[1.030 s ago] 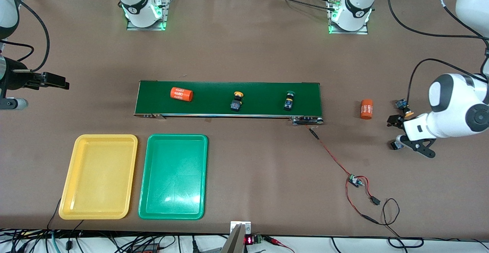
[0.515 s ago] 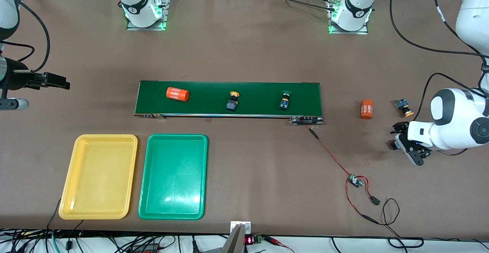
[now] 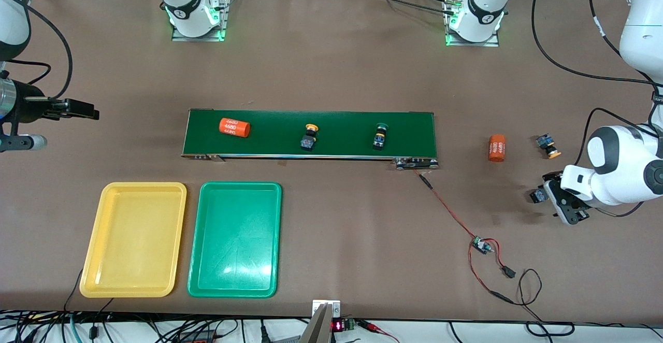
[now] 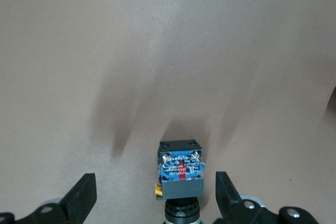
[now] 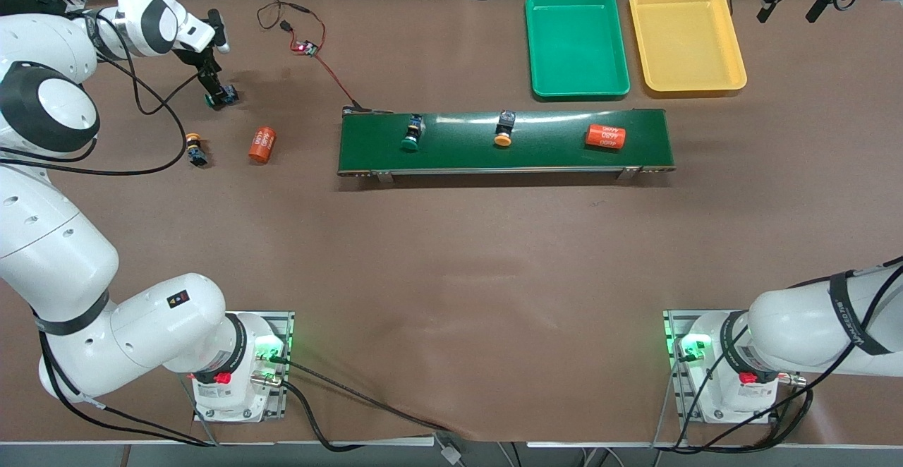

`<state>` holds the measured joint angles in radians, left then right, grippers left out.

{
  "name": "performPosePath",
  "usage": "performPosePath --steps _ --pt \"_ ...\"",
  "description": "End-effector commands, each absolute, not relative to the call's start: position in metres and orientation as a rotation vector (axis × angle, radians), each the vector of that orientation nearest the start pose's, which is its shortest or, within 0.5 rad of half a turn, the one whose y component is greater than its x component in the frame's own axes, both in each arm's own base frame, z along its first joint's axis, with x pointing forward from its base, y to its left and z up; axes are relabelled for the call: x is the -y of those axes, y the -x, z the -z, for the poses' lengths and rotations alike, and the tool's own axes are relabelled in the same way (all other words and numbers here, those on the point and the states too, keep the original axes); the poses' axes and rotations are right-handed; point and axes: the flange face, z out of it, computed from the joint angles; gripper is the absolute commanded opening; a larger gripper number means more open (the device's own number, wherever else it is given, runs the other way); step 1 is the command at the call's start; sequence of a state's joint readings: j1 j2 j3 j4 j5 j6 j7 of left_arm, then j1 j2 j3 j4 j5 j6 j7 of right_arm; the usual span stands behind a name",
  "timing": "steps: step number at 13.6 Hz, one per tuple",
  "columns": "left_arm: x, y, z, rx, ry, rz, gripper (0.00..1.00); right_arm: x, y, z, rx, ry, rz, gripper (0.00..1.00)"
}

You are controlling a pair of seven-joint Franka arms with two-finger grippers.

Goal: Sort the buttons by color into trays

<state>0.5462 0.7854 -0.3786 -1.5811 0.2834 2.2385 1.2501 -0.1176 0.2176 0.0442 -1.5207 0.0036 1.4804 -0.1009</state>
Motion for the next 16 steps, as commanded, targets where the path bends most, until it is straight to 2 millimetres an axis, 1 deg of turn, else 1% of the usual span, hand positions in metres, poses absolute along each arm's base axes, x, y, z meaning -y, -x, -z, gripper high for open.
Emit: performPosePath --steps 1,5,6,7,8,9,10,11,12,13,14,15,16 --pt "-0.161 -0.664 -0.174 -1.822 2.687 -0.056 1.0 0.043 -0.595 -0.516 0.133 3.054 -0.41 1.0" --pt "-0.157 -0.652 -0.16 -1.84 2.706 -0.093 1.0 0.043 -0.597 -0.517 0.147 3.057 -0.394 1.0" --pt "-0.159 -0.652 -0.164 -1.854 2.691 -0.093 0.78 0.043 -0.596 -0.517 0.145 3.056 -0.396 1.0" --pt "-0.159 -0.653 -0.169 -1.861 2.68 -0.092 0.38 0.045 -0.596 -0.514 0.138 3.053 -0.407 1.0" --pt "-0.159 -0.654 -0.174 -1.857 2.676 -0.092 0.14 0.047 -0.598 -0.508 0.13 3.047 -0.427 1.0" --pt "-0.158 -0.653 -0.176 -1.851 2.682 -0.101 0.03 0.046 -0.597 -0.506 0.128 3.044 -0.436 1.0" --pt "-0.154 -0.647 -0.177 -1.854 2.699 -0.14 0.0 0.044 -0.598 -0.507 0.13 3.045 -0.434 1.0" --pt "-0.149 -0.642 -0.18 -1.835 2.727 -0.179 0.0 0.044 -0.598 -0.506 0.132 3.044 -0.436 1.0" --pt "-0.14 -0.637 -0.19 -1.792 2.753 -0.212 0.0 0.043 -0.599 -0.501 0.119 3.029 -0.446 1.0" --pt "-0.128 -0.634 -0.203 -1.76 2.765 -0.231 0.0 0.04 -0.6 -0.499 0.105 3.002 -0.445 1.0" --pt "-0.114 -0.625 -0.215 -1.693 2.802 -0.253 0.0 0.037 -0.599 -0.492 0.087 2.994 -0.462 1.0" --pt "-0.101 -0.614 -0.226 -1.559 2.879 -0.295 0.0 0.032 -0.597 -0.485 0.067 2.997 -0.47 1.0" --pt "-0.085 -0.607 -0.238 -1.493 2.901 -0.319 0.0 0.019 -0.596 -0.48 0.073 3.008 -0.449 1.0"
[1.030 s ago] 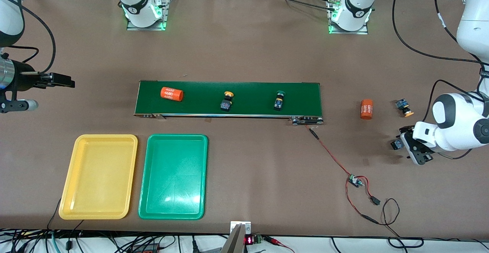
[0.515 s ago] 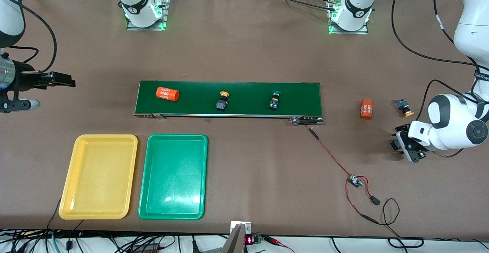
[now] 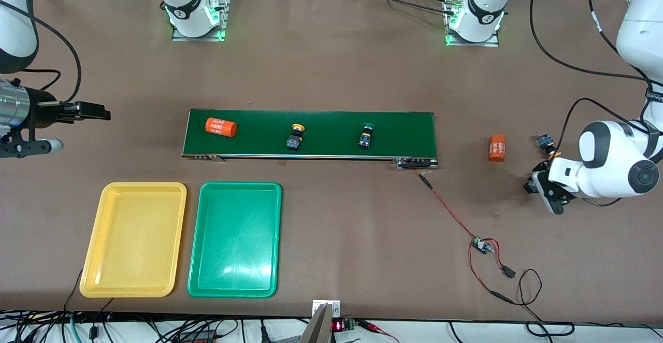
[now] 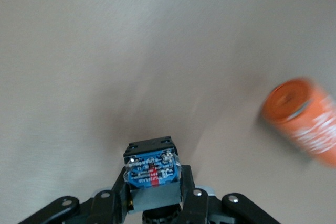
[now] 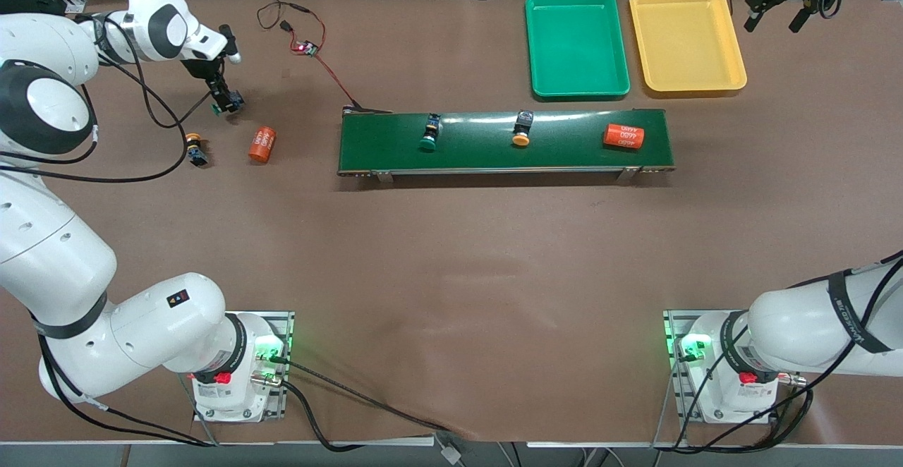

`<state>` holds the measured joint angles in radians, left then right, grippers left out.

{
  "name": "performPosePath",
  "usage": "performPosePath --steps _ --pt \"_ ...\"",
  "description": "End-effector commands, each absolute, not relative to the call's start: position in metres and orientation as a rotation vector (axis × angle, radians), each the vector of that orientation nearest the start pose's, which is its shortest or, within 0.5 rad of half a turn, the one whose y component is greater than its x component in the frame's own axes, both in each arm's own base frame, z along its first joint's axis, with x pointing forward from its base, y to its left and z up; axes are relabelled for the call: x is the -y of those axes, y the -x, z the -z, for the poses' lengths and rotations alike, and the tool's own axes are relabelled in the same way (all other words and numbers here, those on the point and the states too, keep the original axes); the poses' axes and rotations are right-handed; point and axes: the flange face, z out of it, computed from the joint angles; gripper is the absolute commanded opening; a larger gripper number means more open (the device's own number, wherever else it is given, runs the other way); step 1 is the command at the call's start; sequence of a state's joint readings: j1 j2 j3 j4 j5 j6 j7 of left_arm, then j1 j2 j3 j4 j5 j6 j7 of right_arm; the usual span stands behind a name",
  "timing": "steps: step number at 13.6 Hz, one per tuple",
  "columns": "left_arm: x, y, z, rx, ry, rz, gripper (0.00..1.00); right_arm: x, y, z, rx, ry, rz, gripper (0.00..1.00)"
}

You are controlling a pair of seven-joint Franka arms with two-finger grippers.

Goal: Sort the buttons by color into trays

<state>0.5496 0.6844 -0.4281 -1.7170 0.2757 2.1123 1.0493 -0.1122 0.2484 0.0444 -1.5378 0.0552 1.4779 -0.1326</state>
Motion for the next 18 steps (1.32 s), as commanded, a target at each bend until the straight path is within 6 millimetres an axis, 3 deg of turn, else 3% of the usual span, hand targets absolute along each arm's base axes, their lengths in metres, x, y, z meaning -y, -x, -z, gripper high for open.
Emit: performPosePath --steps 1,5,8,12,15,18 --pt "-0.068 -0.601 -0.252 -1.451 2.9 -0.335 0.0 0.012 -0.592 -0.475 0.071 3.026 -0.388 1.0" --pt "-0.013 -0.585 -0.299 -1.259 3.025 -0.363 0.0 0.003 -0.538 -0.442 0.061 3.071 -0.147 1.0" --pt "0.037 -0.574 -0.337 -1.082 3.073 -0.389 0.0 -0.038 -0.507 -0.43 -0.076 3.109 -0.107 1.0" --pt "0.104 -0.562 -0.333 -0.834 3.171 -0.42 0.0 -0.105 -0.481 -0.424 -0.196 3.202 -0.085 1.0" --pt "0.139 -0.554 -0.333 -0.655 3.182 -0.445 0.0 -0.152 -0.471 -0.419 -0.272 3.209 -0.046 1.0" --pt "0.165 -0.547 -0.33 -0.564 3.182 -0.441 0.0 -0.175 -0.473 -0.412 -0.249 3.187 0.021 1.0"
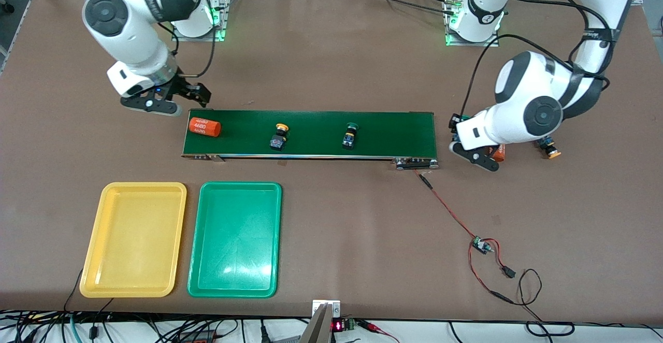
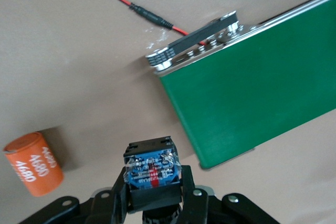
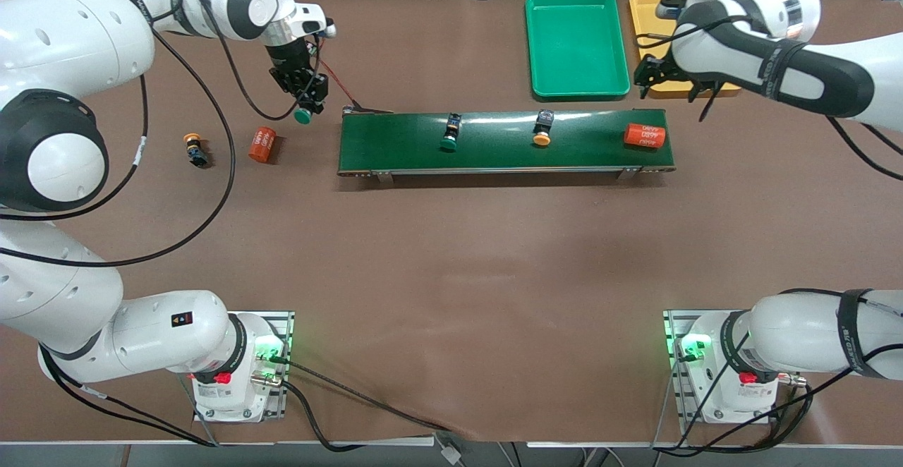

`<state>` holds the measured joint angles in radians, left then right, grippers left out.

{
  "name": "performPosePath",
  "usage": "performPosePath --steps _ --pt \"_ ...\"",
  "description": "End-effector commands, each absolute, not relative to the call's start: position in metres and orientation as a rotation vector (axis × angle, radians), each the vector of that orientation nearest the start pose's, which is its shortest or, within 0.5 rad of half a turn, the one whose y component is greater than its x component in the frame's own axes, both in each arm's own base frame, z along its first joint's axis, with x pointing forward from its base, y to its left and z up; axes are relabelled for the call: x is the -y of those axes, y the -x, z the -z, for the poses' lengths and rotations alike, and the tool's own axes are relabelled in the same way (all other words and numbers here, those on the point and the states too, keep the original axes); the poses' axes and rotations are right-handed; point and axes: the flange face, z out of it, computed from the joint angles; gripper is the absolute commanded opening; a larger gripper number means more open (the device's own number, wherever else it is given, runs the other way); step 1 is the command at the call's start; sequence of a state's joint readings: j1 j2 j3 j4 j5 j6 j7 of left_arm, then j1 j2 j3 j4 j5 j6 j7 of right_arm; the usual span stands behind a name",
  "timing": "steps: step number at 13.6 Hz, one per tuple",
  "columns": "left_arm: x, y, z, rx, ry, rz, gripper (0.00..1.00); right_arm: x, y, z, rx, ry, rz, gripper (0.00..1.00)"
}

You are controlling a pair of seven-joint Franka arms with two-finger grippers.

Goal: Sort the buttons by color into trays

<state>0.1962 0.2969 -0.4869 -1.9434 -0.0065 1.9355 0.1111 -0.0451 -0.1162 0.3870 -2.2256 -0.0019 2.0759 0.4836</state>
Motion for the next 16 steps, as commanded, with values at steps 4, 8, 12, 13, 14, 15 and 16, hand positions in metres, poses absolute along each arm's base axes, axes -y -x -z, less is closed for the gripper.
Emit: performPosePath --steps 4,8,12,13,14,15,16 --pt "0.193 -0.528 -0.303 -0.416 3.225 -0.388 0.0 -0.196 -0.488 -0.388 -0.202 3.12 0.11 1.0" --pt "0.232 -0.52 -0.286 -0.209 3.247 -0.346 0.0 -0.215 -0.497 -0.36 -0.205 3.066 0.136 1.0" --pt "0.232 -0.524 -0.273 -0.199 3.268 -0.315 0.0 -0.242 -0.495 -0.339 -0.231 3.024 0.145 1.0" --pt "0.233 -0.526 -0.268 -0.203 3.276 -0.295 0.0 -0.242 -0.494 -0.334 -0.235 3.025 0.131 1.0" --pt "0.233 -0.528 -0.263 -0.205 3.28 -0.282 0.0 -0.247 -0.492 -0.331 -0.221 3.026 0.121 1.0" --pt "0.233 -0.529 -0.26 -0.202 3.287 -0.27 0.0 -0.248 -0.491 -0.326 -0.216 3.029 0.108 1.0" --pt "0.233 -0.53 -0.255 -0.206 3.288 -0.272 0.0 -0.248 -0.491 -0.321 -0.214 3.031 0.092 1.0"
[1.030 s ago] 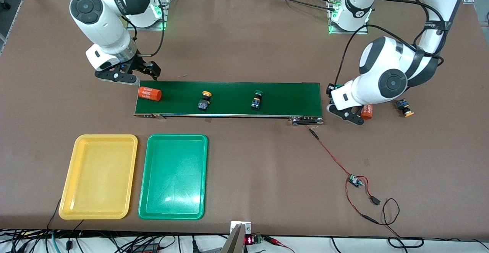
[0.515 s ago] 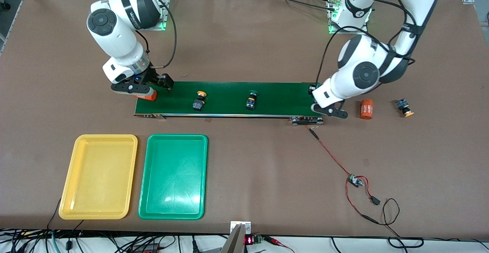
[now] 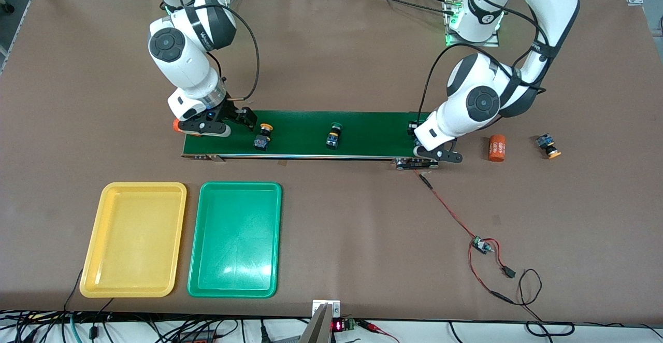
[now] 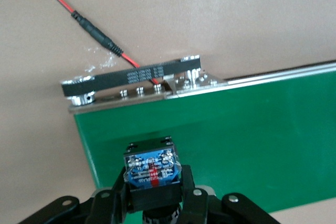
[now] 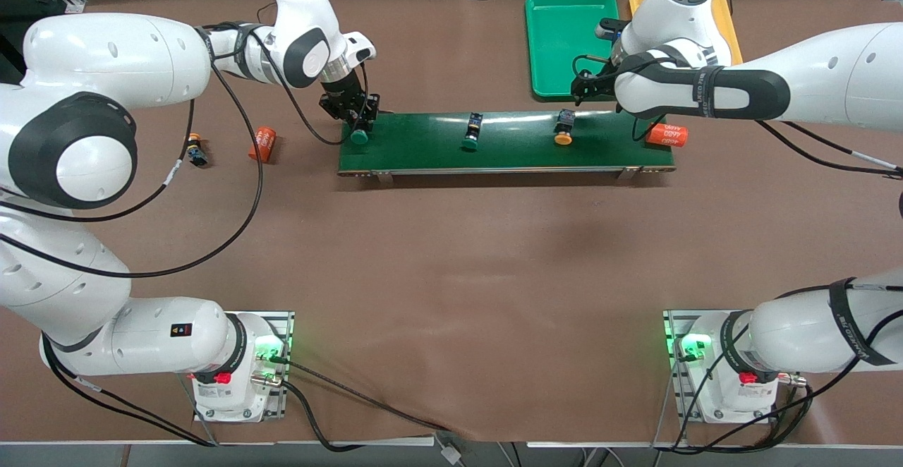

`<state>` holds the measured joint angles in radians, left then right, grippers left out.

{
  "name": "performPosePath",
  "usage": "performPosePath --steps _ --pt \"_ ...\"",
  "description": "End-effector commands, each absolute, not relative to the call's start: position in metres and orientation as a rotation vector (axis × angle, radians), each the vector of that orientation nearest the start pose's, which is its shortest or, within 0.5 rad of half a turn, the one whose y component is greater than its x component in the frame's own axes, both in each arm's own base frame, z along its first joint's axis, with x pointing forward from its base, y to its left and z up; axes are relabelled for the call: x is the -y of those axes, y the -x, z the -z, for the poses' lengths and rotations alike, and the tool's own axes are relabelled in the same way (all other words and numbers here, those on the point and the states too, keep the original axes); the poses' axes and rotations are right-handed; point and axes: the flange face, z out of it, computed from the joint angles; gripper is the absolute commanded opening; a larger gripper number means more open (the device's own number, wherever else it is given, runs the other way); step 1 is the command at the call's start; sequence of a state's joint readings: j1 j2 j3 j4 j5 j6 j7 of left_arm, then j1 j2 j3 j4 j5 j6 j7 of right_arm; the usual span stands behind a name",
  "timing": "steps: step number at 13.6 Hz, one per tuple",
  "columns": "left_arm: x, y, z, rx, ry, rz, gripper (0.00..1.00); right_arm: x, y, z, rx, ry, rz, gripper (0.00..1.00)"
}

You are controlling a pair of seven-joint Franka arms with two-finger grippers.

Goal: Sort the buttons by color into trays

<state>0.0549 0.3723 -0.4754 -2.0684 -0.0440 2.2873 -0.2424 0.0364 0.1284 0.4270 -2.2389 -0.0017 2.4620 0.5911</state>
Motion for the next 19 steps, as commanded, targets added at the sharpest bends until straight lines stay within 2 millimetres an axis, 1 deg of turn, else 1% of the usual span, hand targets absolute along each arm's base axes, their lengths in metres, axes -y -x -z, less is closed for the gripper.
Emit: performPosePath --steps 1,3,4,5,6,7,8,9,10,11,12,13,14,15,16,17,18,19 --pt "0.233 -0.53 -0.253 -0.211 3.29 -0.271 0.0 -0.248 -0.492 -0.318 -0.215 3.033 0.083 1.0" --pt "0.232 -0.531 -0.244 -0.205 3.296 -0.269 0.01 -0.248 -0.491 -0.308 -0.211 3.037 0.057 1.0" --pt "0.233 -0.531 -0.241 -0.207 3.297 -0.277 0.06 -0.248 -0.491 -0.303 -0.199 3.042 0.043 1.0" --pt "0.233 -0.531 -0.241 -0.209 3.297 -0.279 0.25 -0.249 -0.49 -0.299 -0.188 3.046 0.034 1.0" --pt "0.233 -0.531 -0.242 -0.209 3.296 -0.279 0.7 -0.249 -0.49 -0.294 -0.184 3.047 0.021 1.0" --pt "0.232 -0.531 -0.247 -0.217 3.294 -0.273 1.0 -0.25 -0.49 -0.292 -0.183 3.045 0.025 1.0" --pt "0.232 -0.534 -0.259 -0.242 3.294 -0.239 1.0 -0.25 -0.49 -0.29 -0.184 3.044 0.022 1.0" --pt "0.228 -0.537 -0.273 -0.263 3.287 -0.219 1.0 -0.25 -0.49 -0.288 -0.171 3.048 0.021 1.0" --pt "0.215 -0.542 -0.288 -0.264 3.278 -0.21 1.0 -0.249 -0.491 -0.283 -0.139 3.064 0.03 1.0" --pt "0.184 -0.555 -0.302 -0.226 3.277 -0.204 1.0 -0.249 -0.491 -0.281 -0.129 3.067 0.036 1.0" --pt "0.149 -0.565 -0.306 -0.215 3.279 -0.222 1.0 -0.249 -0.491 -0.277 -0.128 3.068 0.028 1.0" --pt "0.11 -0.576 -0.305 -0.186 3.29 -0.218 1.0 -0.248 -0.491 -0.275 -0.119 3.073 0.027 1.0" --pt "0.073 -0.581 -0.301 -0.148 3.301 -0.218 1.0 -0.247 -0.492 -0.271 -0.103 3.078 0.035 1.0" --pt "0.042 -0.584 -0.291 -0.127 3.314 -0.231 1.0 -0.245 -0.494 -0.269 -0.103 3.076 0.046 0.99" --pt "0.021 -0.585 -0.283 -0.138 3.323 -0.234 1.0 -0.244 -0.496 -0.264 -0.104 3.072 0.044 0.99" --pt "0.003 -0.585 -0.272 -0.158 3.319 -0.248 1.0 -0.242 -0.498 -0.262 -0.1 3.071 0.053 0.93" --pt "-0.013 -0.584 -0.264 -0.161 3.298 -0.258 1.0 -0.24 -0.499 -0.258 -0.074 3.082 0.056 0.85" --pt "-0.02 -0.583 -0.255 -0.192 3.264 -0.275 1.0 -0.235 -0.501 -0.254 -0.066 3.093 0.055 0.74"
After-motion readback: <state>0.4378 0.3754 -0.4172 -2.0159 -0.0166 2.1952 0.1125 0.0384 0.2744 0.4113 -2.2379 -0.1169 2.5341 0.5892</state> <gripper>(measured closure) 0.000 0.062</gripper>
